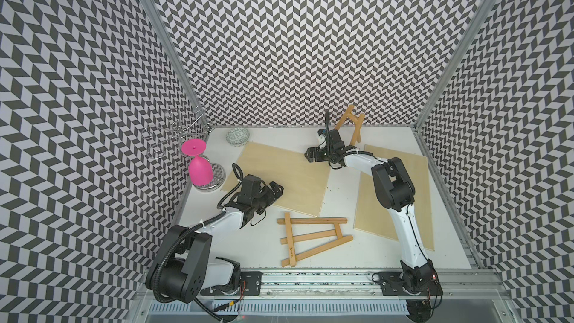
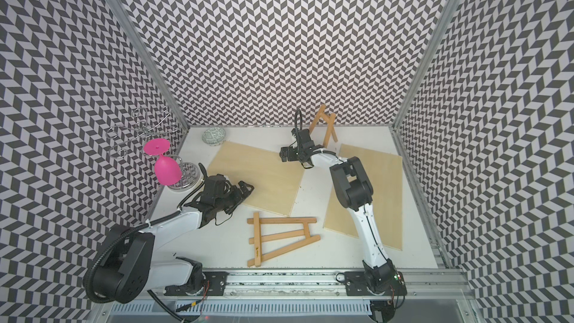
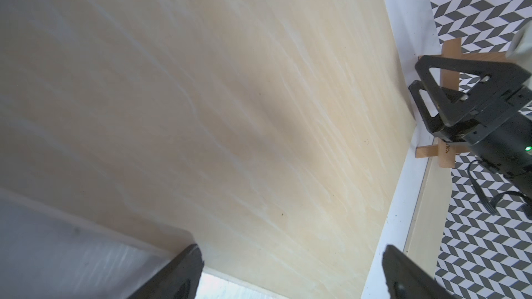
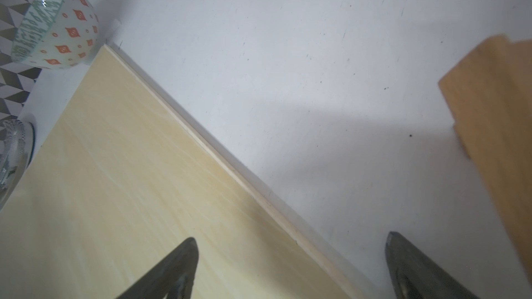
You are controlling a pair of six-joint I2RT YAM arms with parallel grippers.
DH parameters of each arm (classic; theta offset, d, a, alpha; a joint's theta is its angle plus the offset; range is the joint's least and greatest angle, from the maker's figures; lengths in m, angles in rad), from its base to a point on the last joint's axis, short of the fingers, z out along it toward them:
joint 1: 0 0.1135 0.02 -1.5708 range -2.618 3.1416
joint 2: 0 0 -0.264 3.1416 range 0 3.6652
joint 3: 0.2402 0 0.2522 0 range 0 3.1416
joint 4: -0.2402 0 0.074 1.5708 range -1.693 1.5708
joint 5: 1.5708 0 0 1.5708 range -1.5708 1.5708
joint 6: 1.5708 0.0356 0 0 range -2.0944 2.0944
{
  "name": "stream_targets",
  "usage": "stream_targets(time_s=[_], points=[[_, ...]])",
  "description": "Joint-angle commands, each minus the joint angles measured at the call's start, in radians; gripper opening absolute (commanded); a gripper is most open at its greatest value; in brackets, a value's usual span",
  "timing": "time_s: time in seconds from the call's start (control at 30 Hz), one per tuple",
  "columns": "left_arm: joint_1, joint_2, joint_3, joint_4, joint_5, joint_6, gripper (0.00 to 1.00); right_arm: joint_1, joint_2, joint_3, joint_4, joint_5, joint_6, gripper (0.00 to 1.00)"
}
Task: Assemble the easel
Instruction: Adjust the drawing board at the center of the board.
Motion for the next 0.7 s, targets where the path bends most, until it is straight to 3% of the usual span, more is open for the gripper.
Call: stream_targets(time_s=[0.0,0.13,0.33,0.67], points=[[-0.004,0.038,-0.035,-0.065,-0.043,-0.020,0.99,-0.005,0.025,0.016,-0.055,0.019,-0.038,0.99],[0.005,0.121,0.013,-0.028,-0.026,0.005,0.99,-0.002,-0.002,-0.008,-0.127,0.012,-0.056,0.99],[0.010,0.179,0.077,-0.041,-0.037,0.038,0.98,-0.001,-0.093,-0.153,-0.088,-0.010,-0.031,0.99],[-0.029,-0.021,-0.011,-0.220,-0.174,0.035,0.99,-0.002,-0.137,-0.202,-0.058,0.024,-0.020,0.99]])
